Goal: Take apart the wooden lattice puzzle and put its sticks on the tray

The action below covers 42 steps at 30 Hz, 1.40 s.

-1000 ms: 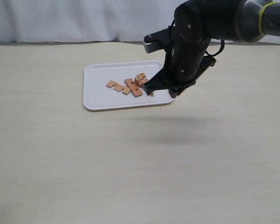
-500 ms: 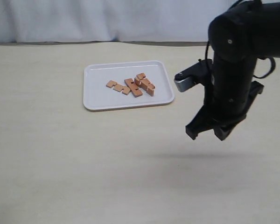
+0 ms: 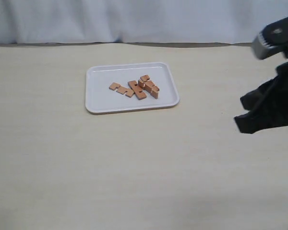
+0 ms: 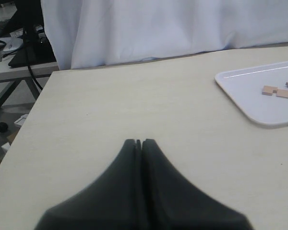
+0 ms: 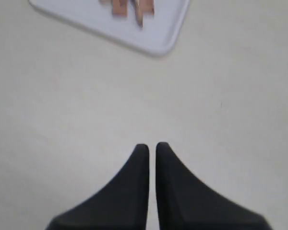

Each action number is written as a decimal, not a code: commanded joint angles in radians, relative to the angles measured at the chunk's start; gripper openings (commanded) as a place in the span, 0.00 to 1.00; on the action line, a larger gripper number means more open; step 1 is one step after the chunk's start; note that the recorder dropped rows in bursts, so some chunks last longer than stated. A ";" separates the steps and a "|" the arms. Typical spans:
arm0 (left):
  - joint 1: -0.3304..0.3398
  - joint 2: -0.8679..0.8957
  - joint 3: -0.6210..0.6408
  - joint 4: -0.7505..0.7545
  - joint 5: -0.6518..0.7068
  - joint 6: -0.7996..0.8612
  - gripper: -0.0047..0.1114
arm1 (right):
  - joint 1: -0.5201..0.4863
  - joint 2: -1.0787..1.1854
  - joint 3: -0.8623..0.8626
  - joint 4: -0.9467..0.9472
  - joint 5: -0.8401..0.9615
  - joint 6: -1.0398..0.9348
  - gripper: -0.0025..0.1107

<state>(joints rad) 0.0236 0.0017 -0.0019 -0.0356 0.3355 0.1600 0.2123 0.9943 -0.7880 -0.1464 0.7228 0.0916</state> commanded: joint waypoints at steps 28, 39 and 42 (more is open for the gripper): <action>-0.002 -0.002 0.002 -0.001 -0.012 -0.001 0.04 | 0.000 -0.643 0.585 0.034 -0.673 -0.002 0.06; -0.002 -0.002 0.002 -0.001 -0.015 -0.001 0.04 | 0.000 -0.643 0.585 0.034 -0.673 -0.002 0.06; -0.002 -0.002 0.002 -0.001 -0.015 -0.001 0.04 | 0.000 -0.667 0.585 0.034 -0.663 -0.001 0.06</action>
<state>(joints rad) 0.0236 0.0017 -0.0019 -0.0356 0.3355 0.1600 0.2123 0.3531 -0.2077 -0.1157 0.0607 0.0938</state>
